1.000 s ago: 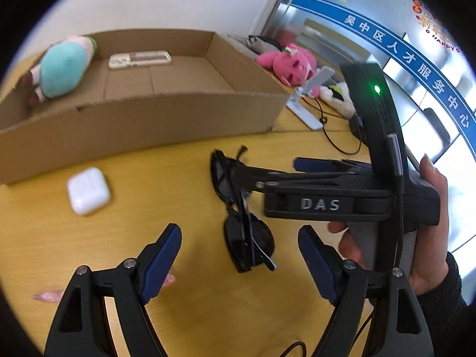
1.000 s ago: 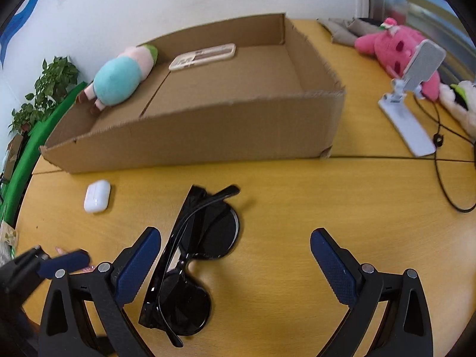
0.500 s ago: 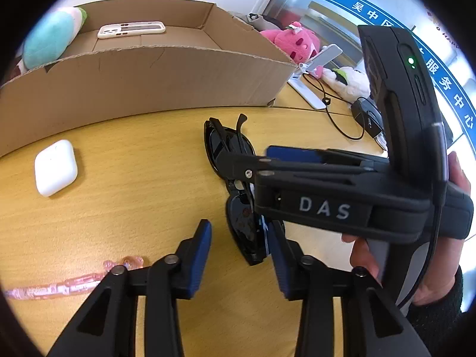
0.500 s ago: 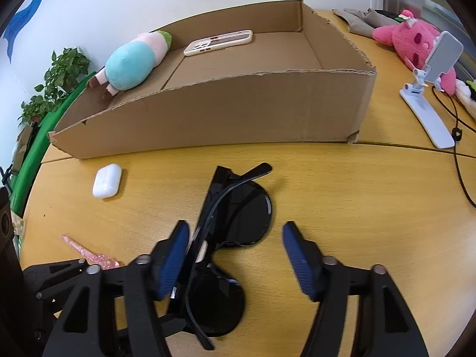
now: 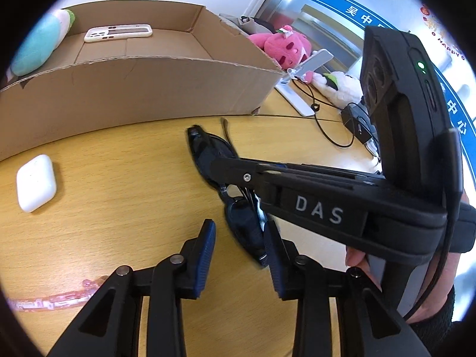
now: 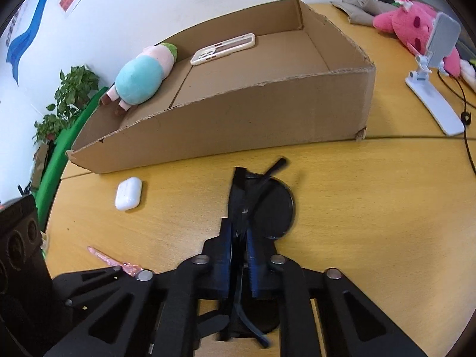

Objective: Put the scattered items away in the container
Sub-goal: 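Close the right tool on the sunglasses while the left tool grips them too, then lift and carry the sunglasses with both tools over the box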

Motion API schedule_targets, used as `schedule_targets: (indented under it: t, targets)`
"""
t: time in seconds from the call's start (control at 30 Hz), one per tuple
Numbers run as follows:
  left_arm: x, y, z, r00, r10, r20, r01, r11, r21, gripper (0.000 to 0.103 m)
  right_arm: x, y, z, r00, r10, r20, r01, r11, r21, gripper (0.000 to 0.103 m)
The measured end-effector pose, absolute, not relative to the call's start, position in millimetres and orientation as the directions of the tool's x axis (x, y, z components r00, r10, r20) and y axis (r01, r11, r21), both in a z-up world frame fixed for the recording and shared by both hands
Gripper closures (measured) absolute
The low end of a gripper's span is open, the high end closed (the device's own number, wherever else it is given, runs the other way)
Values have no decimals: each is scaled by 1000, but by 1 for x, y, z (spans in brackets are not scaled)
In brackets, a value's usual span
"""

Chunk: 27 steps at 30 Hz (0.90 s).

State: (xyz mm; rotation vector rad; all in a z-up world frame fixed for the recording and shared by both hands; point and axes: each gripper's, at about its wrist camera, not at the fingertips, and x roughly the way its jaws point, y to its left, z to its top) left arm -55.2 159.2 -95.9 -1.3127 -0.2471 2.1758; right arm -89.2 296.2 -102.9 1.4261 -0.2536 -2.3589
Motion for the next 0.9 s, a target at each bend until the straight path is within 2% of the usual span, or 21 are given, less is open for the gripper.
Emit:
schedule_targets:
  t: [0.3,0.67,0.9]
  targets:
    - [-54,164,-96,-349,567,-746,-391,-812,-434,70,-86,304,-107,-405,-485,-776,185,-874,450,94]
    - [-55,148,-90,-370,624,-688,-387,-777,-496,70,-72,297,-71,-449,-558,-698,253,-828,500,94]
    - [-60,147,-88,-394,640,-659,-408,-765,-499,67,-68,298,-59,-452,-573,-683,260,-818,513,93]
